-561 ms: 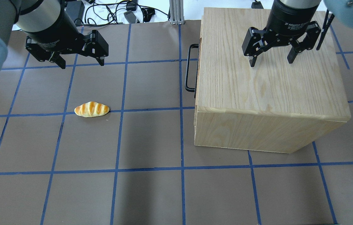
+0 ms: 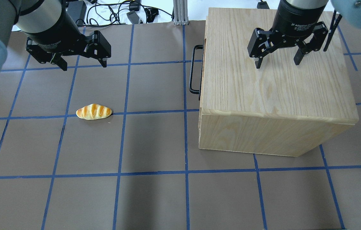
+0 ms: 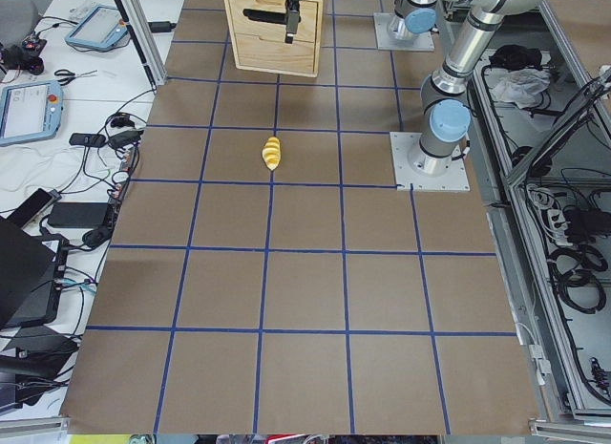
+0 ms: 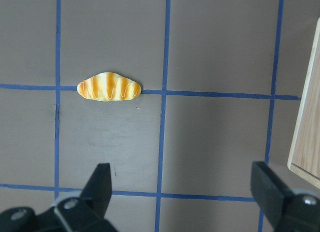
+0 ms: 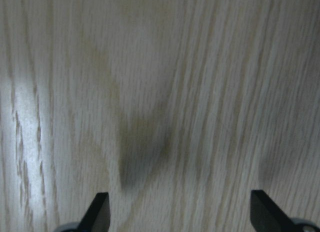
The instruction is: Open upper drawer
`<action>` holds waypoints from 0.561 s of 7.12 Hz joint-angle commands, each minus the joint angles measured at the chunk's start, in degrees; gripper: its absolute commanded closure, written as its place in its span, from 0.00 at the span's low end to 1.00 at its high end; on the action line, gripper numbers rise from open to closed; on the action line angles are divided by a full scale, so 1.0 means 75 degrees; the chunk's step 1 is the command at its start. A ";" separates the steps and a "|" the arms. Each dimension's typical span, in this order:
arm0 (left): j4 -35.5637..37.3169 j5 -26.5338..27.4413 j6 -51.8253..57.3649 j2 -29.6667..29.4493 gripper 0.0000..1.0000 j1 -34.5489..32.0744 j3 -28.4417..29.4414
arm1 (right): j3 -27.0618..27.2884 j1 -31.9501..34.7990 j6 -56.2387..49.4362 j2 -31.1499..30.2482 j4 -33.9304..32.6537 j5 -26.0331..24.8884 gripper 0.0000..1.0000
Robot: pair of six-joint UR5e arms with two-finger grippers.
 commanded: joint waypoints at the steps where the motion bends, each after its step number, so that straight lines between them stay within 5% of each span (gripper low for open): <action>1: -0.0025 -0.0007 -0.0035 0.0025 0.00 0.0003 0.0010 | 0.0002 0.0000 0.0001 0.0000 0.0000 0.0000 0.00; 4: -0.0025 -0.0007 -0.0047 -0.0033 0.00 -0.0032 -0.0002 | -0.0010 0.0000 0.0001 0.0000 0.0000 0.0000 0.00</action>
